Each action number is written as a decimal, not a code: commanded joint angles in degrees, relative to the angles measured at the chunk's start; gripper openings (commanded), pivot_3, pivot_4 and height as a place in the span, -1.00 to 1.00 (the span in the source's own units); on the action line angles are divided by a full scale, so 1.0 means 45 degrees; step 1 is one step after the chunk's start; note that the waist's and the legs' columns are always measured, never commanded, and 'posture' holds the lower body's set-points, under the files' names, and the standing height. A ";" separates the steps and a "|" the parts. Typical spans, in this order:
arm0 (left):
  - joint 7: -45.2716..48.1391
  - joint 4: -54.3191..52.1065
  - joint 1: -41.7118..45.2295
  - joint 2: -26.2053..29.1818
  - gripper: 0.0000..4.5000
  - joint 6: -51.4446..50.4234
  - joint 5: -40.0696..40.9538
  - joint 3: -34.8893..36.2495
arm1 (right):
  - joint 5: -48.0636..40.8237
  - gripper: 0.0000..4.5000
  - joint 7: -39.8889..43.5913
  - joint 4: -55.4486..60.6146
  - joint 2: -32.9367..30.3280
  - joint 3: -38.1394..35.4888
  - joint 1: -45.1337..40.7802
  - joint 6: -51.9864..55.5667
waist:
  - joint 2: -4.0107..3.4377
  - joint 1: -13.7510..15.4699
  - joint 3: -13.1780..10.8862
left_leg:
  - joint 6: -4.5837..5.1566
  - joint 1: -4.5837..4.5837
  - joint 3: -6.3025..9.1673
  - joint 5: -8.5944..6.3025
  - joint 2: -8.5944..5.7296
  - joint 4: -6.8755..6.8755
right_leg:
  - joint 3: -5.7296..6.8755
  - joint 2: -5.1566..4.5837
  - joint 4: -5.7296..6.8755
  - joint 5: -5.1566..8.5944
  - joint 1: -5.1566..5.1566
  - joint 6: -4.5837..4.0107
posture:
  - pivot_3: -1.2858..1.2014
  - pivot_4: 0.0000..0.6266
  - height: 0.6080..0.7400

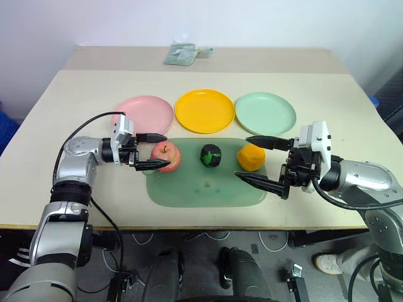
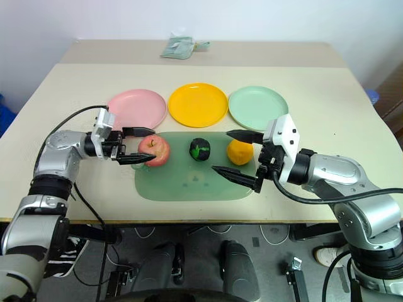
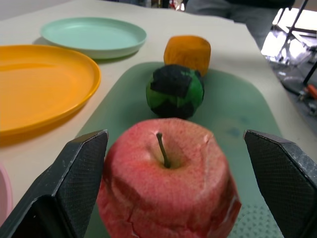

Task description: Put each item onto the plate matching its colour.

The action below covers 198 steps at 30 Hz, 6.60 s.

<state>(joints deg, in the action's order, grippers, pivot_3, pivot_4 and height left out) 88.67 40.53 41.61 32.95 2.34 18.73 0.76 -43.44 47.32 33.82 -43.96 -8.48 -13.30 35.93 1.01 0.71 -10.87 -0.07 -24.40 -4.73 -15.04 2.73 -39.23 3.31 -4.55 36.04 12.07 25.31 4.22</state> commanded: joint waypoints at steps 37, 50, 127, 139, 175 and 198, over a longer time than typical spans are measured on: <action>-1.1841 0.5453 0.3534 -0.1578 0.97 0.3156 -0.1977 0.2344 | 0.2961 1.00 -0.2676 -0.1335 0.2936 0.1566 -0.2678 -0.1566 | 0.0016 -0.0010 -0.0004 | 0.0004 -0.0011 -0.0004 -0.0001 -0.0009 0.0000 | 0.0015 -0.0009 -0.0001 -0.0026 -0.0003 0.0045 | 0.03 -0.52 1.00; -0.3895 0.0932 0.2267 -0.0883 0.97 -0.0241 0.1795 0.2808 | 0.3269 1.00 -0.2632 -0.1880 0.2284 0.1701 -0.2599 -0.0585 | 0.0015 -0.0060 -0.0004 | 0.0003 -0.0006 -0.0008 -0.0001 -0.0003 0.0002 | 0.0014 -0.0002 0.0005 -0.0025 0.0001 0.0040 | 0.03 -0.52 1.00; -0.4980 -0.3066 0.0470 -0.0816 1.00 -0.1556 0.1244 0.1845 | 0.8133 0.02 -0.5849 -1.8256 0.4891 0.0822 -1.0184 -0.5522 | -0.0012 -0.0605 -0.0020 | -0.0001 0.0000 -0.0028 0.0003 0.0002 0.0038 | -0.0008 0.0007 0.0024 -0.0025 0.0028 0.0040 | 0.03 -0.52 1.00; -0.2701 -0.4796 -0.0358 0.0377 1.00 -0.4816 0.3844 0.2632 | 0.5627 0.99 -0.2772 -1.3500 0.4535 0.0069 -0.8752 -0.3488 | -0.0020 -0.0682 -0.0024 | -0.0003 -0.0005 -0.0017 0.0004 0.0008 0.0040 | -0.0009 -0.0003 0.0024 -0.0025 0.0025 0.0042 | 0.03 -0.52 1.00; -0.1389 -0.4111 -0.0801 0.1230 1.00 -0.4798 0.3229 0.2128 | 0.5157 0.36 -0.0773 -0.6345 0.2082 0.2356 -0.3785 0.0347 | -0.0016 -0.0308 -0.0022 | -0.0006 -0.0006 -0.0008 0.0004 -0.0001 0.0018 | -0.0008 0.0000 0.0004 -0.0014 0.0019 0.0027 | 0.03 -0.52 1.00; -0.5653 -0.5186 -0.2248 0.0206 1.00 -0.2781 0.2311 0.2899 | 0.8669 0.99 -0.3906 -2.1124 0.7980 0.2691 -1.1625 -0.8142 | -0.0021 -0.0422 -0.0025 | -0.0003 -0.0010 -0.0025 0.0003 0.0004 0.0030 | -0.0007 -0.0011 0.0021 -0.0027 0.0026 0.0038 | 0.03 -0.52 1.00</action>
<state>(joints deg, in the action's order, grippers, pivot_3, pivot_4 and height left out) 63.12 19.32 31.64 33.08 -10.27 28.06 12.50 -4.75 29.21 -62.56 -7.60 4.89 -62.40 1.84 0.91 -1.19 -10.98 -0.11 -24.42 -4.84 -15.02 2.75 -39.10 3.28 -4.59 36.17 11.95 25.43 4.38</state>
